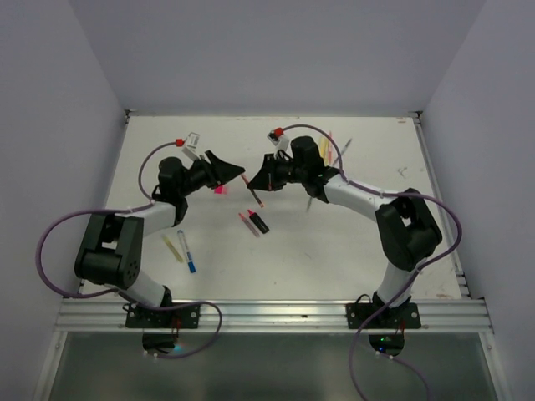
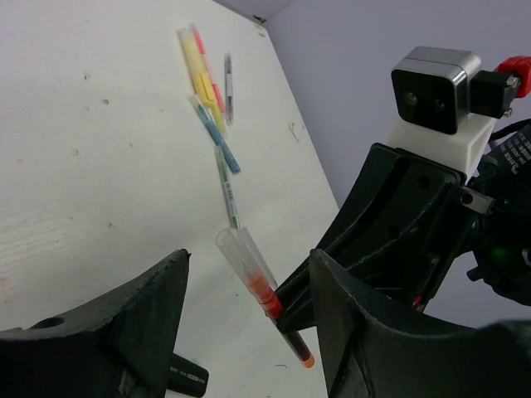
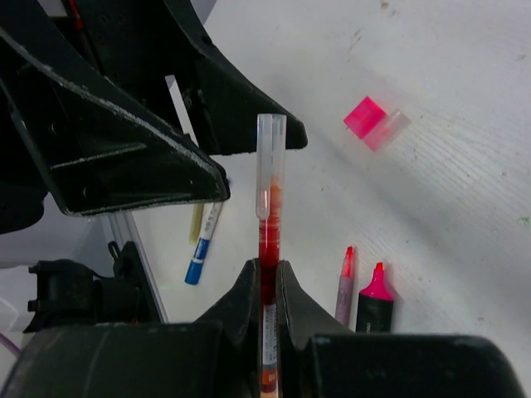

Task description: Open the pen caps

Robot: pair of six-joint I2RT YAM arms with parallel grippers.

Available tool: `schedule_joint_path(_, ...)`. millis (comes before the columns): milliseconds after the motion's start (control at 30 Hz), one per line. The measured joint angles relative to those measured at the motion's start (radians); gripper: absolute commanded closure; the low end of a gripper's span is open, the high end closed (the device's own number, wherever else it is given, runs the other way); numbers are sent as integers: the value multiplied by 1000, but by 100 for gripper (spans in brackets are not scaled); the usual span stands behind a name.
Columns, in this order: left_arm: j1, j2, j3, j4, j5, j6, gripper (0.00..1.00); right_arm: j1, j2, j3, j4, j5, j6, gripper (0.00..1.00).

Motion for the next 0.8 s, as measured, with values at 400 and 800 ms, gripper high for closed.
schedule_joint_path(400, -14, -13, -8, 15, 1, -38, 57, 5, -1, -36, 100, -26, 56, 100)
schedule_joint_path(800, -23, -14, -30, 63, 26, -119, 100, 14, -2, -52, 136, -43, 65, 82)
